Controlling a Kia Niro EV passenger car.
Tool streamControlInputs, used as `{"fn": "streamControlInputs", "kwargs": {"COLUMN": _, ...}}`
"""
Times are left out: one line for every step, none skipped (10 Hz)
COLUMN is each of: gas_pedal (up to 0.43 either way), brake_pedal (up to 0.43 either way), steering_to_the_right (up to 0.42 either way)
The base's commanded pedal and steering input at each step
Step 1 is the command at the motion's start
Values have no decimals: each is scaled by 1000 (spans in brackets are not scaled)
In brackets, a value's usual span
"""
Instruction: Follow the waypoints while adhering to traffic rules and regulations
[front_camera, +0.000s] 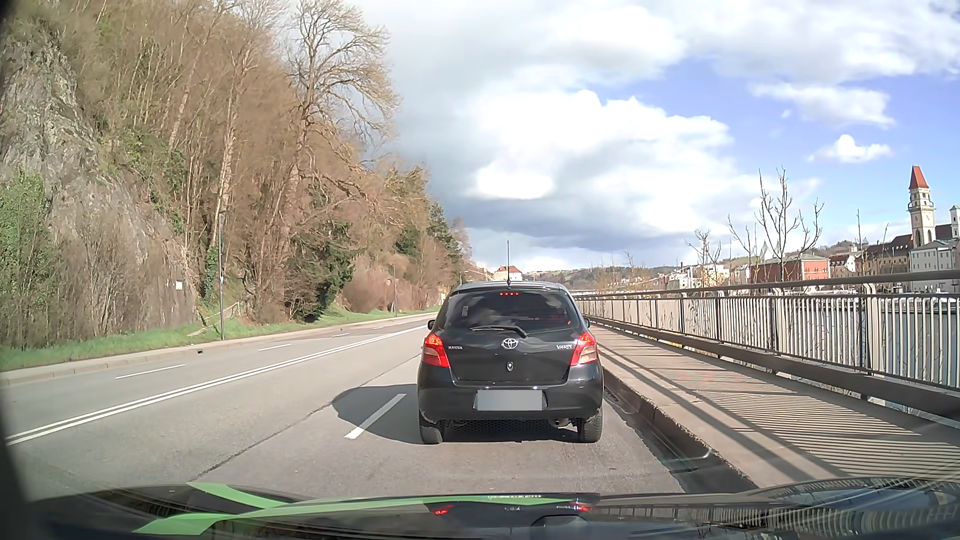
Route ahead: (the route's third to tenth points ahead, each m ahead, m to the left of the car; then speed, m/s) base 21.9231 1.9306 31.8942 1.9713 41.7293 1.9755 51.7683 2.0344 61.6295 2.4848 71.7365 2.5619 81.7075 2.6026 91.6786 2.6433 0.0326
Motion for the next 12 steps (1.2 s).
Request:
{"fn": "streamControlInputs", "kwargs": {"gas_pedal": 0, "brake_pedal": 287, "steering_to_the_right": -4}}
{"fn": "streamControlInputs", "kwargs": {"gas_pedal": 0, "brake_pedal": 317, "steering_to_the_right": -4}}
{"fn": "streamControlInputs", "kwargs": {"gas_pedal": 0, "brake_pedal": 348, "steering_to_the_right": -4}}
{"fn": "streamControlInputs", "kwargs": {"gas_pedal": 0, "brake_pedal": 360, "steering_to_the_right": -4}}
{"fn": "streamControlInputs", "kwargs": {"gas_pedal": 0, "brake_pedal": 366, "steering_to_the_right": -4}}
{"fn": "streamControlInputs", "kwargs": {"gas_pedal": 0, "brake_pedal": 372, "steering_to_the_right": -4}}
{"fn": "streamControlInputs", "kwargs": {"gas_pedal": 0, "brake_pedal": 390, "steering_to_the_right": -3}}
{"fn": "streamControlInputs", "kwargs": {"gas_pedal": 0, "brake_pedal": 390, "steering_to_the_right": -3}}
{"fn": "streamControlInputs", "kwargs": {"gas_pedal": 0, "brake_pedal": 396, "steering_to_the_right": -3}}
{"fn": "streamControlInputs", "kwargs": {"gas_pedal": 0, "brake_pedal": 390, "steering_to_the_right": -4}}
{"fn": "streamControlInputs", "kwargs": {"gas_pedal": 0, "brake_pedal": 390, "steering_to_the_right": -4}}
{"fn": "streamControlInputs", "kwargs": {"gas_pedal": 0, "brake_pedal": 390, "steering_to_the_right": -4}}
